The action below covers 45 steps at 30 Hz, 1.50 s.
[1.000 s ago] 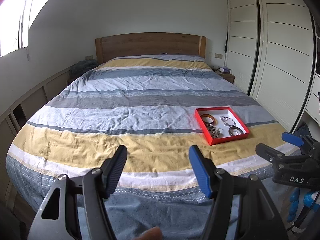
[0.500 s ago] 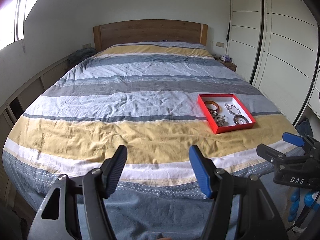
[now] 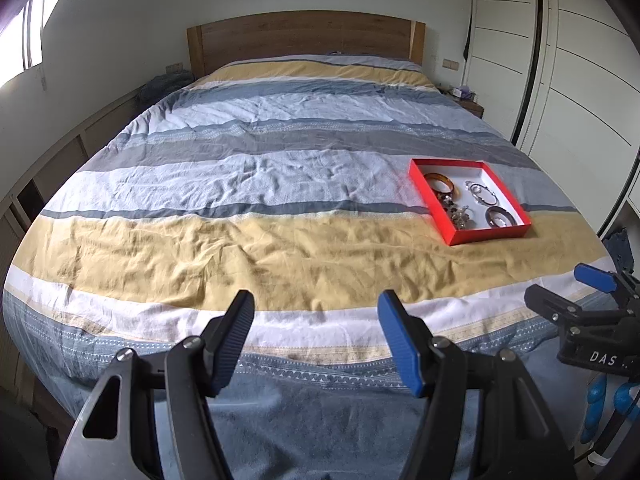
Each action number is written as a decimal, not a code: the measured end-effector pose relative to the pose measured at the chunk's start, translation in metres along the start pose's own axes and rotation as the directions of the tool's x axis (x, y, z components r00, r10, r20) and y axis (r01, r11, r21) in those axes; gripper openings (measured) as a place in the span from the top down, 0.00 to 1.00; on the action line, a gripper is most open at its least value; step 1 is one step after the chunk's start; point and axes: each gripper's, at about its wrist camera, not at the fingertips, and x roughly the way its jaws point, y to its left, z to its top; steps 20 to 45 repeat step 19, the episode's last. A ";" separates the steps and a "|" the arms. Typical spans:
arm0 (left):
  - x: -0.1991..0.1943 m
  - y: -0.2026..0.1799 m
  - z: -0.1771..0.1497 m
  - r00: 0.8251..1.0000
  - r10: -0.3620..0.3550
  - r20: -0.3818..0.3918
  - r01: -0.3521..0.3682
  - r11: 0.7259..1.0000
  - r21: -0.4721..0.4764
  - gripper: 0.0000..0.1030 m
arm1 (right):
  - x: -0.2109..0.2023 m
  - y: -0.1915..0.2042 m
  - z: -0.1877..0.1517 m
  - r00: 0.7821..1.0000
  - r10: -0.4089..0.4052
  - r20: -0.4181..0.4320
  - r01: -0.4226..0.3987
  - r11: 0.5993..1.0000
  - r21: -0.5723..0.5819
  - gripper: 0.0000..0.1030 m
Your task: Organize jewelry
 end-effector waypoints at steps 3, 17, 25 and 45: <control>0.009 0.001 -0.001 1.000 0.009 -0.020 -0.009 1.000 -0.004 0.40 | 0.010 -0.003 0.000 1.000 -0.004 -0.018 0.004 1.000 0.008 0.00; 0.045 0.006 -0.007 0.994 0.034 -0.103 -0.034 0.999 -0.002 0.40 | 0.048 -0.009 -0.004 0.996 0.000 -0.088 0.002 1.000 0.025 0.00; 0.047 0.005 -0.008 0.994 0.035 -0.108 -0.035 0.999 -0.001 0.40 | 0.050 -0.010 -0.004 0.996 0.002 -0.093 0.001 1.000 0.027 0.00; 0.047 0.005 -0.008 0.994 0.035 -0.108 -0.035 0.999 -0.001 0.40 | 0.050 -0.010 -0.004 0.996 0.002 -0.093 0.001 1.000 0.027 0.00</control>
